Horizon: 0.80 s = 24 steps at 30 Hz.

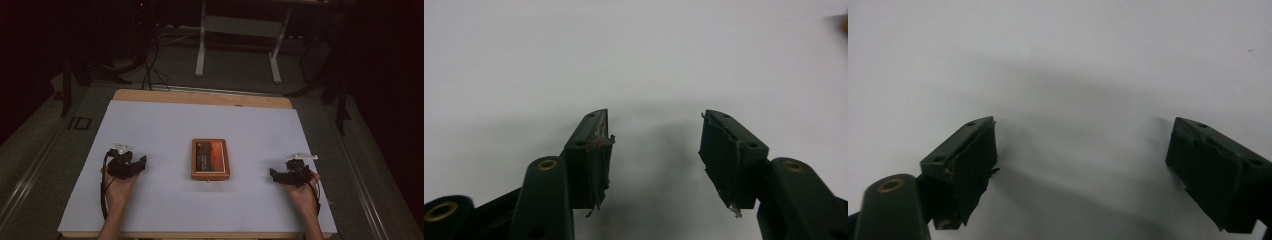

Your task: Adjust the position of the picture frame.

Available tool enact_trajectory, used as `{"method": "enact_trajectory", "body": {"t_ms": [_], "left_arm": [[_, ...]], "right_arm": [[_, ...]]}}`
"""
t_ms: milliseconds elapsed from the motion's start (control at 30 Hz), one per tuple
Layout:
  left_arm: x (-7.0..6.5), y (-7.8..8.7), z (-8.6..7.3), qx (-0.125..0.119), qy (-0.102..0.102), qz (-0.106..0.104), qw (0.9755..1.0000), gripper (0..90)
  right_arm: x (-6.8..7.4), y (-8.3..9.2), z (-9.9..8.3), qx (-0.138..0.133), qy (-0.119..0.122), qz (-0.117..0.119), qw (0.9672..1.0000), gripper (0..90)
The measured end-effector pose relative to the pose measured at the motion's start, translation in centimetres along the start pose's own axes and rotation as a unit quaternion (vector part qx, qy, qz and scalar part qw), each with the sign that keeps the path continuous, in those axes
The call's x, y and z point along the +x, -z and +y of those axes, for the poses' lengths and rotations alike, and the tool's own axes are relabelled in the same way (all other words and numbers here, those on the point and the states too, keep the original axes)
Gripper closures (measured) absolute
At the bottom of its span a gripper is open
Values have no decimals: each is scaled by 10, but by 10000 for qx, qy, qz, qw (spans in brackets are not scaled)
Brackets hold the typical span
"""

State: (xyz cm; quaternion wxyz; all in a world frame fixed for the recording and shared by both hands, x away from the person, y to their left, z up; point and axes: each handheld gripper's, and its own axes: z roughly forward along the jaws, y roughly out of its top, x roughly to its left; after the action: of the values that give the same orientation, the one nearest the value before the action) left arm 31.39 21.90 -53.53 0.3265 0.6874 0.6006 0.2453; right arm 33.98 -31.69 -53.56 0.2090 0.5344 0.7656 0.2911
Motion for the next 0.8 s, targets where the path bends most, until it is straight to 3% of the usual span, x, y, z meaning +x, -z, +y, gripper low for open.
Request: {"method": "enact_trajectory", "body": {"t_ms": [33,133,233,267,300,333,467,600,733,800], "left_arm": [[-4,2,0,-6,-112,-139,9998,461],[-7,3,1,-15,-196,-198,9996,468],[-16,6,1,-73,-397,-470,9981,468],[-16,6,1,-73,-397,-470,9981,468],[-17,7,1,-94,-428,-542,9976,468],[-18,8,1,-117,-450,-625,9970,473],[-24,11,2,-156,-549,-843,9948,485],[-30,13,3,-122,-696,-921,9932,503],[-33,13,3,-126,-789,-962,9922,512],[-36,13,3,-126,-839,-1027,9911,517]], "right_arm": [[1,0,0,-3,2,-5,10000,162],[2,1,0,-10,16,2,10000,184],[8,5,1,-67,-69,341,9994,268],[9,5,1,-92,-105,469,9988,292],[9,5,1,-92,-105,469,9988,292],[16,5,3,-126,-173,760,9969,332],[30,5,7,-91,-12,970,9952,373],[47,7,11,-90,190,1309,9912,425],[57,12,13,-155,231,1557,9874,476],[70,18,12,-273,353,1812,9824,554]]}}
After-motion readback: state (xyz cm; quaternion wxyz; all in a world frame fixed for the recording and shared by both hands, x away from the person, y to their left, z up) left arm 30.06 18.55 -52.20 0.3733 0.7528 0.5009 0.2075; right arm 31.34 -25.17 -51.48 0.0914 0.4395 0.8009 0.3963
